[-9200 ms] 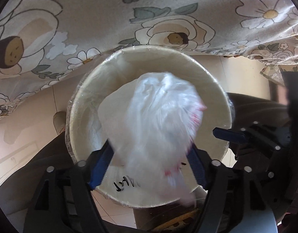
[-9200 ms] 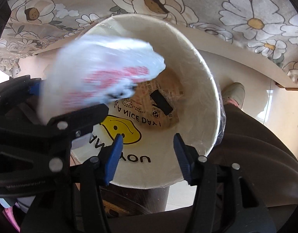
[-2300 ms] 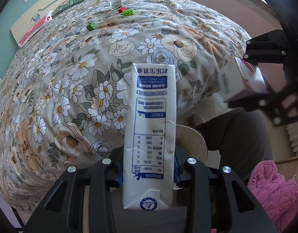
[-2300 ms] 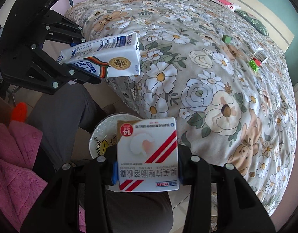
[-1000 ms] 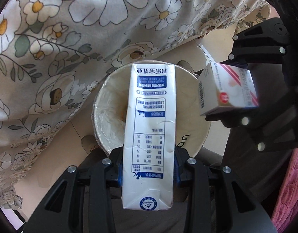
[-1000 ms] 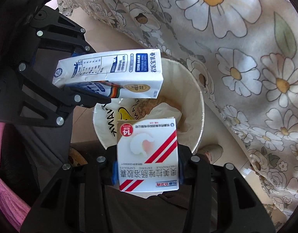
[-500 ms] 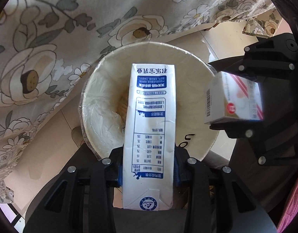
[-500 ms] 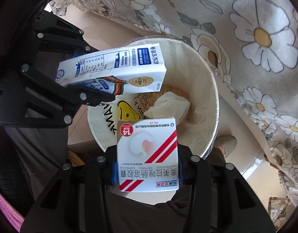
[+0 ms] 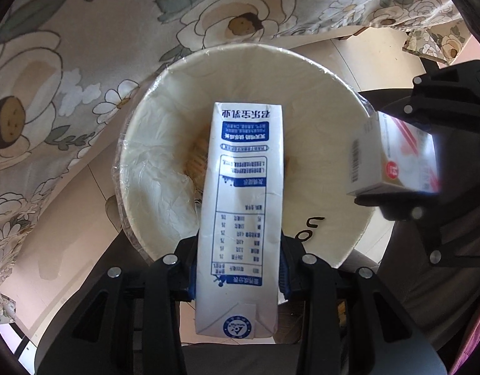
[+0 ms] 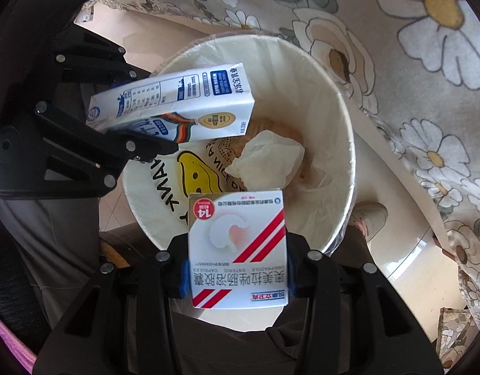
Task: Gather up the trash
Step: 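Lower the carton and box into the bin with both tools, then raise both open tools from the bin and move them over the bed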
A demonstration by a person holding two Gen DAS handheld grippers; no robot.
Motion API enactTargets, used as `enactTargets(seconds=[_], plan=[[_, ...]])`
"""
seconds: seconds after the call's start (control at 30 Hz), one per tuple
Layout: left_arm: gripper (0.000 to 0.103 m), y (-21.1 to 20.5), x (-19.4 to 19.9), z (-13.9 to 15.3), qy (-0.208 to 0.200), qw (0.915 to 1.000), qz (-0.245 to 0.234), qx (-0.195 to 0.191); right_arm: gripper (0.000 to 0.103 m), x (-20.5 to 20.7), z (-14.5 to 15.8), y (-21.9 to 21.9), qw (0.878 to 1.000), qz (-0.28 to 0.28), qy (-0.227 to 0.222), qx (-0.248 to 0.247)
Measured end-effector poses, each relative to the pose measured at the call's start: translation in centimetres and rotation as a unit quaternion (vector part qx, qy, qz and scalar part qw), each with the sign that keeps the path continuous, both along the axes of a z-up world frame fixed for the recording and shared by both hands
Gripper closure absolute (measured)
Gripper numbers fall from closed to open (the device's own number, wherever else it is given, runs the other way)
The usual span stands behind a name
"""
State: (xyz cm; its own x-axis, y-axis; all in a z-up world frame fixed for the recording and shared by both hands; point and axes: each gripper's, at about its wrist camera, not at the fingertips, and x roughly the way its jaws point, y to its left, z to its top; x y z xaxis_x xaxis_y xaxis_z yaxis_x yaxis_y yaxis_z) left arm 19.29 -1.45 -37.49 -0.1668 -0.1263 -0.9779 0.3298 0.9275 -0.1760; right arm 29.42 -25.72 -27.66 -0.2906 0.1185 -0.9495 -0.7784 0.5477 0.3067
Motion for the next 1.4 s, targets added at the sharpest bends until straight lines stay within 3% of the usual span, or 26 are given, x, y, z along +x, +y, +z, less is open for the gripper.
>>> enactTargets(seconds=[0.07,0.13,0.27,0.53,1.13,1.4], plan=[[0.058,-0.3,0.2,-0.7,0.012,0.9999,0.007,-0.006,0.058,0.1,-0.6,0.1,1.0,-0.003,0.007,-0.011],[0.045,0.1,0.4,-1.3,0.017,0.9996,0.022,-0.008,0.052,0.3,-1.1,0.1,1.0,-0.012,0.007,-0.019],[0.045,0.0,0.6,-1.3,0.014,0.9996,0.022,-0.007,0.047,0.5,-1.3,0.2,0.999,-0.025,0.015,-0.014],[0.045,0.2,0.5,-0.7,0.014,0.9996,0.023,-0.008,0.047,0.8,0.3,-0.2,1.0,-0.024,0.011,-0.005],[0.045,-0.1,-0.9,5.3,-0.036,0.9993,0.011,-0.002,0.047,-0.3,5.2,-1.0,0.999,-0.027,-0.039,0.023],[0.045,-0.2,-1.2,11.2,-0.093,0.9957,0.0,0.001,0.047,-0.3,11.1,-2.2,0.994,-0.025,-0.088,0.052]])
